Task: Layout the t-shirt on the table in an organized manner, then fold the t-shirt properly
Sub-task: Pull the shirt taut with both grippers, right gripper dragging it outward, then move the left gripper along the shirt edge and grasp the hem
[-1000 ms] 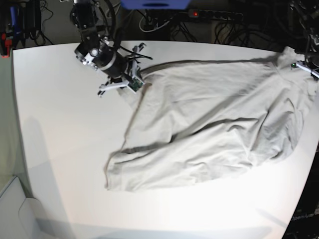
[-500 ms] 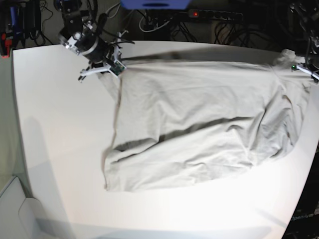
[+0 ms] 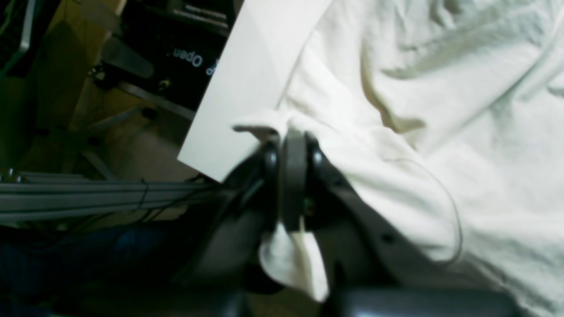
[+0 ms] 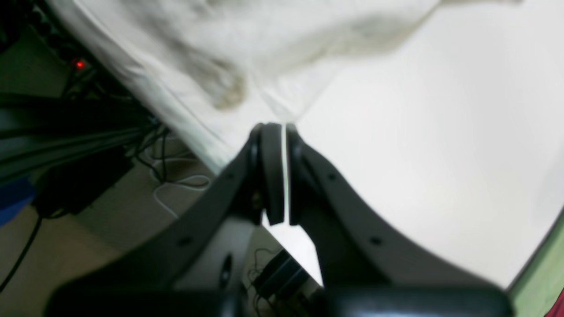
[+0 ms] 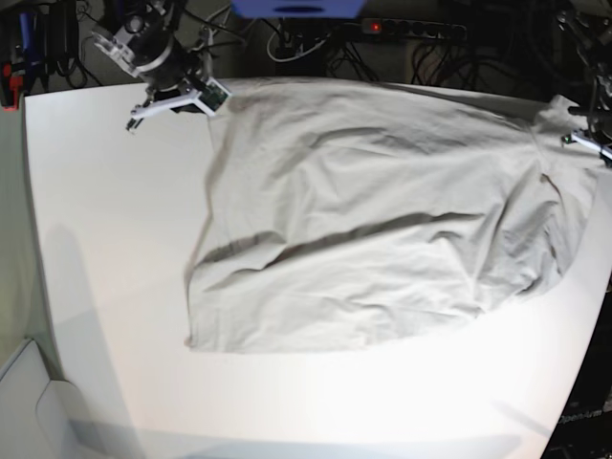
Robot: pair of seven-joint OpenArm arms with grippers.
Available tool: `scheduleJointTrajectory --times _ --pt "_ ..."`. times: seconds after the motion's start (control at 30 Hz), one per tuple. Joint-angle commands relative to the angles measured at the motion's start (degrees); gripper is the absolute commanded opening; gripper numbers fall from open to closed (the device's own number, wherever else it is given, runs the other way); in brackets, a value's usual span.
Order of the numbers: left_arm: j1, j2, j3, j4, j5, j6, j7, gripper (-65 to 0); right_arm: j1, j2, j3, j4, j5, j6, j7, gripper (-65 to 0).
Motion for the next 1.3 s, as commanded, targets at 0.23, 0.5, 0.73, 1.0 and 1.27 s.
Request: scheduleJointTrajectory --times 0.23,0.5,0.73,1.0,1.27 --pt "0.74 0.97 -0.45 3.84 0.22 0.19 -0.89 -64.9 7.19 -5.69 -0.13 0.87 0.47 0.27 0.76 -65.0" --pt "4.61 2.02 -0.36 4.11 -0.39 0.19 -0.89 -50.3 10.62 -9.91 -1.45 0.25 0.47 0.27 0.76 -65.0" --pt "7.25 3.43 -2.73 6.83 -4.79 -6.49 -1.33 -42.7 10.71 -9.91 -3.03 -0.36 0.55 0.27 0.76 -65.0" --pt "-3.91 3.61 -11.7 6.75 -9.98 -10.98 -0.63 -39.0 10.79 -9.91 -3.47 -2.12 0.55 0.27 0.76 -65.0" --pt "-19.65 3.17 -5.37 -0.99 -9.45 -10.89 6.49 0.0 10.71 -10.0 -5.05 -3.88 0.55 0.27 0.76 -65.0"
